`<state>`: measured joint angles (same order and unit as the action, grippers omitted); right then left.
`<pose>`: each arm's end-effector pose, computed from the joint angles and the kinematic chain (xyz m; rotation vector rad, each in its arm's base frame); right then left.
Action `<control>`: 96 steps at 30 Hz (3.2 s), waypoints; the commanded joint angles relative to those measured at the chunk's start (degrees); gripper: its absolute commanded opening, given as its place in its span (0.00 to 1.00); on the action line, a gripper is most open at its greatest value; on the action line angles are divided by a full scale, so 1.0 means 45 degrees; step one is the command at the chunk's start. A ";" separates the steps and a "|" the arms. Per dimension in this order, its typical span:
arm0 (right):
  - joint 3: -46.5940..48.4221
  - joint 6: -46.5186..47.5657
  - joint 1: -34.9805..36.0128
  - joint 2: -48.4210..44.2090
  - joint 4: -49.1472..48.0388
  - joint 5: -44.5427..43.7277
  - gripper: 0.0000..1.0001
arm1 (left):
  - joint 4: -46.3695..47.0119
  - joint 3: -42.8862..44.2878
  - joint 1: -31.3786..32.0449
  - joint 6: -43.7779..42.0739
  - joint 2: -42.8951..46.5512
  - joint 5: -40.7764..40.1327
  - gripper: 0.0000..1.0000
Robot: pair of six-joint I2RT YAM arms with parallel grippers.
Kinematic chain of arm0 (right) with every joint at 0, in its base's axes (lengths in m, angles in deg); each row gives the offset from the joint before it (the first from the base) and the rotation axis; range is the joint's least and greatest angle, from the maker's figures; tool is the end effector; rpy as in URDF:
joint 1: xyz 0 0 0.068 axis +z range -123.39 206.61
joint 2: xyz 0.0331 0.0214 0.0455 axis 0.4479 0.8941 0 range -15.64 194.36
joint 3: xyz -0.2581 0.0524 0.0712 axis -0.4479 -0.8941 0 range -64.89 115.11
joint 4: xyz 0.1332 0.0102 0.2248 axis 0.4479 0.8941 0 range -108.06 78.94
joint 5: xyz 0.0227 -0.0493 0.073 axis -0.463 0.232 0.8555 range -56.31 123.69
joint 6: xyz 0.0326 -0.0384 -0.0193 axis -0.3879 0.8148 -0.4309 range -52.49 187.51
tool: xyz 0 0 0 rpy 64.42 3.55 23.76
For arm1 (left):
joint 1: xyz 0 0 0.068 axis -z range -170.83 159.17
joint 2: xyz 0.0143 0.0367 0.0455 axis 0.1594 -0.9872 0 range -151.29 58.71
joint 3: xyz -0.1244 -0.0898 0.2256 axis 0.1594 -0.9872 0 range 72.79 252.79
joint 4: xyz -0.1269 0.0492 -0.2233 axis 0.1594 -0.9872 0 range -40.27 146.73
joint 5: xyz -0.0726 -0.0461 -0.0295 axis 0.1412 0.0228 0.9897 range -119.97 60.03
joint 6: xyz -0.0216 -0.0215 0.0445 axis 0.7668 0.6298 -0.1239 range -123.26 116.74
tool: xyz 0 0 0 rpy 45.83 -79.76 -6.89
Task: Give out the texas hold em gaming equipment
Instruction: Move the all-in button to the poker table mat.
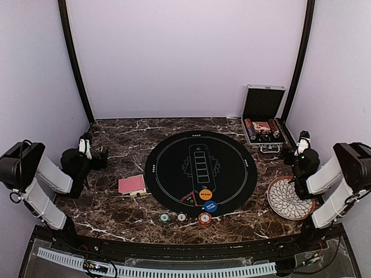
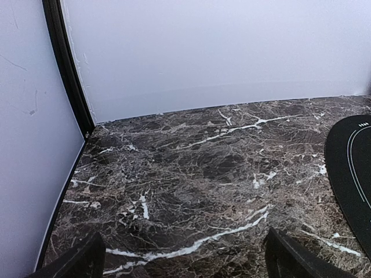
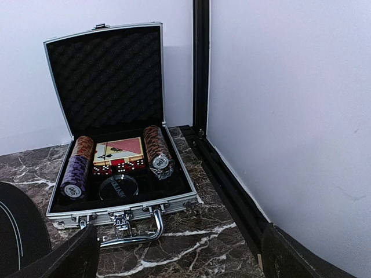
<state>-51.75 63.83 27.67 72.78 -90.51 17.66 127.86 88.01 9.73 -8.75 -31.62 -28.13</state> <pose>0.2413 -0.0053 0.1503 0.2518 1.6010 -0.1629 0.2517 -0.0036 0.1485 0.1112 1.6365 0.0396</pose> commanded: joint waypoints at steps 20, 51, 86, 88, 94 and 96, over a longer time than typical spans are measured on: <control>0.3370 -0.0716 0.0214 -0.2382 0.7105 -0.1345 0.98 | -0.4841 0.1873 -0.0085 -0.0552 0.2022 0.0026 0.99; 1.1858 -0.3488 0.9562 0.0214 2.0025 0.2617 0.84 | -2.1658 0.9447 -0.0480 -0.2225 0.4989 0.1878 0.99; 1.3172 -0.3499 1.4061 0.4395 2.2427 0.2820 0.56 | -2.3285 1.0579 -0.0478 -0.2228 0.5059 0.2673 0.99; 1.3191 -0.3491 1.4059 0.4521 2.2427 0.2784 0.54 | -2.3332 1.0657 -0.0476 -0.2176 0.5026 0.2719 0.99; 1.3247 -0.3464 1.4061 0.4849 2.2373 0.2679 0.52 | -2.3408 1.0828 -0.0478 -0.2119 0.5042 0.2793 0.99; 1.3302 -0.3454 1.4061 0.4964 2.2326 0.2700 0.50 | -2.3430 1.0867 -0.0476 -0.2118 0.5071 0.2773 0.99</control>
<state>6.57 48.11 90.49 93.91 10.32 30.20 23.71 135.01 7.78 -18.63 -9.94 -16.83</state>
